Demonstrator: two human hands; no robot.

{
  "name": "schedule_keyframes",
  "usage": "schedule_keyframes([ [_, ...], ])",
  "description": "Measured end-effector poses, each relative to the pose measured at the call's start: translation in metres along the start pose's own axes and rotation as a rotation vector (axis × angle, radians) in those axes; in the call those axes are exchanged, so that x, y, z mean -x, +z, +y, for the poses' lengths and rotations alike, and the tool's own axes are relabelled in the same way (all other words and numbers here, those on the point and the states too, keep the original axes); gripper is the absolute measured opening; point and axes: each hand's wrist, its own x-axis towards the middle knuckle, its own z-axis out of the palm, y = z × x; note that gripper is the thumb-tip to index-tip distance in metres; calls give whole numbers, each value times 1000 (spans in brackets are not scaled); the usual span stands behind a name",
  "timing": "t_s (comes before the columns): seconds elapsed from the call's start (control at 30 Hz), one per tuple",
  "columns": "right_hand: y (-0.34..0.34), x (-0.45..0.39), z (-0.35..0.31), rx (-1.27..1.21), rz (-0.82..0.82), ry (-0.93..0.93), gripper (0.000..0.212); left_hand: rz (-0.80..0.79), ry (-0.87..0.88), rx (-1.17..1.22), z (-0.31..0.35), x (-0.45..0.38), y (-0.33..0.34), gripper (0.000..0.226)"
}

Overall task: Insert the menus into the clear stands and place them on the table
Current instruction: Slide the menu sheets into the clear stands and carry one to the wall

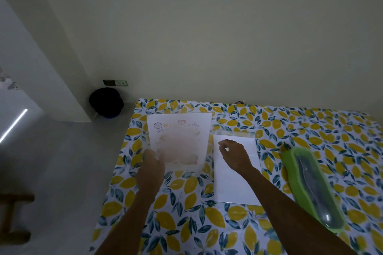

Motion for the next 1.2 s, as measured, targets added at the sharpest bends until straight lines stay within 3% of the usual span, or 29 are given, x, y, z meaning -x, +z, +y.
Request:
schedule_keyframes([
  [0.17,-15,18,32,46,-36,2,23,-111,18,-176,19,41,32,65],
  [0.33,-27,40,79,60,-60,6,23,-159,98,-190,52,76,67,53],
  [0.43,-29,53,114,48,-92,30,23,-272,120,-194,67,95,93,49],
  [0.63,-13,81,188,-27,-211,115,25,-414,35,-188,82,119,141,46],
  [0.93,0,92,221,-119,-164,289,25,-297,68,-269,82,142,178,42],
  [1.1,3,95,216,-215,-169,351,44,-323,67,-218,85,141,175,18],
  [1.2,2,103,218,-232,-124,318,51,-341,47,-165,81,142,165,35],
])
